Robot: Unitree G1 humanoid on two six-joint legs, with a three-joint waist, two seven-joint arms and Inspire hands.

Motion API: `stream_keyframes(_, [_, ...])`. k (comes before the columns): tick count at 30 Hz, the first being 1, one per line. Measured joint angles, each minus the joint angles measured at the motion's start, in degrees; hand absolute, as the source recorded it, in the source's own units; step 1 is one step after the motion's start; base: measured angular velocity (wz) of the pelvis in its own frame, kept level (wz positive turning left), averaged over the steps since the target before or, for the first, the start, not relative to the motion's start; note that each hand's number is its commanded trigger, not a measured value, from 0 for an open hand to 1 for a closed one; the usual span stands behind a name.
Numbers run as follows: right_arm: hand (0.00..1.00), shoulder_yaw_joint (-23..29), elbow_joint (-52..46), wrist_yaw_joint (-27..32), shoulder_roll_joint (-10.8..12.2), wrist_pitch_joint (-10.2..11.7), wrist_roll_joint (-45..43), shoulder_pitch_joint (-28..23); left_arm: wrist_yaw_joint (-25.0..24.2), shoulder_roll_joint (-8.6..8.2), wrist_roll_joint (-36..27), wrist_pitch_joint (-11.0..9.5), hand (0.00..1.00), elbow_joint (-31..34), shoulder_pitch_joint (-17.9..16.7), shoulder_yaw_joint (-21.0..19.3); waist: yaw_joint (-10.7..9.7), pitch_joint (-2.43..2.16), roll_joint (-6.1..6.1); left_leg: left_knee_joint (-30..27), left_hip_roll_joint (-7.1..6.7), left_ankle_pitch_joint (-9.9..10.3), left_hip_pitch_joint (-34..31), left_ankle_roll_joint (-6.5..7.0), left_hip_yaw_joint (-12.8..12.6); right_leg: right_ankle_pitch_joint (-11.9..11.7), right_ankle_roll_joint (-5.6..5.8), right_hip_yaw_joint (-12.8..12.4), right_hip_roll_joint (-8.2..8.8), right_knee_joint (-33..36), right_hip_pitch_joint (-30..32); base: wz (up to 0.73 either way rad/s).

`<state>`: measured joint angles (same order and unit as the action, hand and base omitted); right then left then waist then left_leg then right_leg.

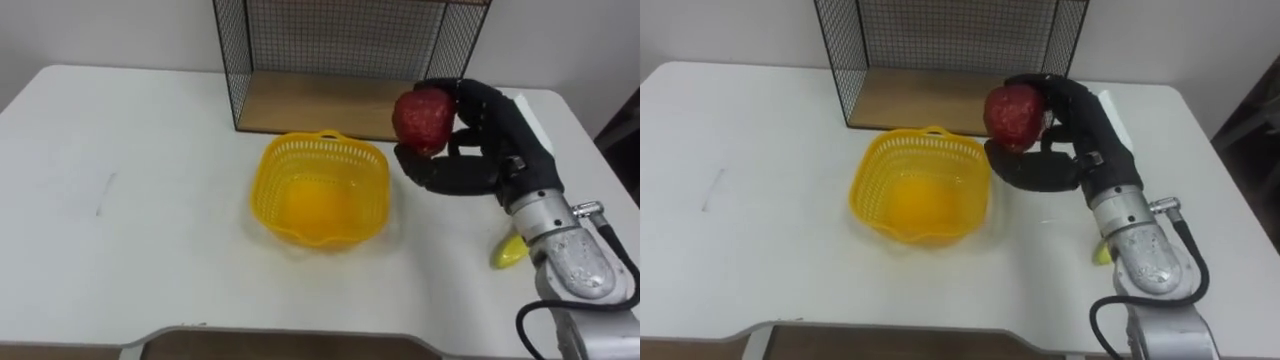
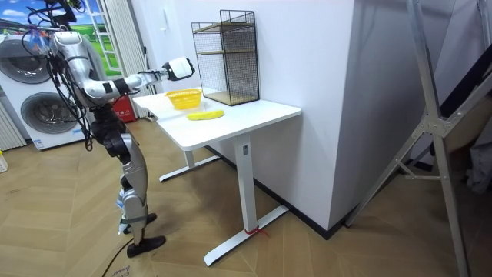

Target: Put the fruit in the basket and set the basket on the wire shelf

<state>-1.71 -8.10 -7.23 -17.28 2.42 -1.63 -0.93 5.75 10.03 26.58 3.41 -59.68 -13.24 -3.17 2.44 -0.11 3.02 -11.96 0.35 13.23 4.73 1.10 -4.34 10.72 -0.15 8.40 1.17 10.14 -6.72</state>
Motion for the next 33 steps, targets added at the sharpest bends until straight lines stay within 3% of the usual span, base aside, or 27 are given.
stream_keyframes(5, [1.0, -4.45, 0.0, -4.82, -0.03, -0.79, -7.61, 0.26, -0.04, 0.04, -0.01, -0.06, 0.0, -0.16, 1.86, 1.7, 2.42, 0.13, 1.31, 0.24, 0.12, -0.01, -0.06, -0.01, -0.27, -0.24, -0.01, -0.45, -0.17, -0.09, 0.63, -0.07])
stream_keyframes(9, [1.0, -6.2, 0.01, -6.72, -0.06, -0.8, -7.97, 1.32, -0.15, 0.21, -0.06, -0.1, 0.0, -0.21, 2.23, 2.86, 3.05, 0.39, 1.46, 0.27, 0.07, -0.02, -0.15, 0.0, -0.12, -0.28, 0.04, -0.41, -0.12, -0.36, 0.56, 0.01])
stream_keyframes(11, [1.0, -7.41, 0.02, -6.75, -0.09, -0.8, -7.97, 2.28, -0.15, 0.43, -0.09, -0.13, 0.0, -0.19, 2.41, 4.23, 3.29, 0.95, 1.42, 0.26, 0.09, -0.02, -0.25, 0.0, -0.05, -0.28, 0.04, -0.32, -0.14, -0.44, 0.61, 0.0])
stream_keyframes(18, [1.0, -10.62, 0.37, -6.76, -0.45, -0.85, -7.96, 2.59, -0.28, 0.53, -0.13, -0.26, 0.0, -0.17, 3.07, 6.67, 3.81, 1.1, 1.11, 0.2, 0.03, -0.02, -0.86, 0.0, 0.52, -0.28, 0.04, -0.07, -0.12, -0.53, 0.84, 0.06])
stream_keyframes(19, [0.77, -11.09, 0.37, -6.8, -0.45, -0.87, -7.96, 2.58, -0.28, 0.53, -0.12, -0.28, 0.0, -0.17, 3.12, 6.89, 3.88, 1.09, 1.08, 0.17, 0.03, -0.02, -0.92, 0.0, 0.58, -0.28, 0.04, 0.06, -0.11, -0.54, 0.85, 0.03])
stream_keyframes(21, [0.0, -11.33, 0.37, -6.81, -0.45, -1.06, -7.96, 2.58, -0.28, 0.53, -0.12, -0.27, 0.0, -0.17, 3.13, 6.99, 3.9, 1.05, 0.88, 0.14, 0.0, -0.02, -1.01, 0.0, 0.72, -0.28, 0.05, 0.38, -0.09, -0.54, 0.87, 0.04])
stream_keyframes(26, [0.0, -11.45, 0.37, -6.8, -0.49, -1.23, -7.95, 2.58, -0.26, 0.53, -0.11, -0.27, 0.0, -0.2, 3.01, 7.04, 3.91, 0.42, 0.25, 0.12, -0.13, -0.06, -0.99, 0.04, 1.38, -0.28, 0.05, 1.04, 0.06, -0.52, 0.67, 0.04])
stream_keyframes(33, [0.0, -11.71, 0.64, -6.8, -0.5, -1.26, -7.86, 2.57, -0.23, 0.53, -0.13, -0.05, 0.0, -1.28, 2.82, 7.18, 3.94, 0.42, 0.09, 0.1, -0.19, -0.17, -0.97, 0.09, 1.37, -0.28, 0.05, 1.06, 0.15, -0.53, 0.63, 0.0])
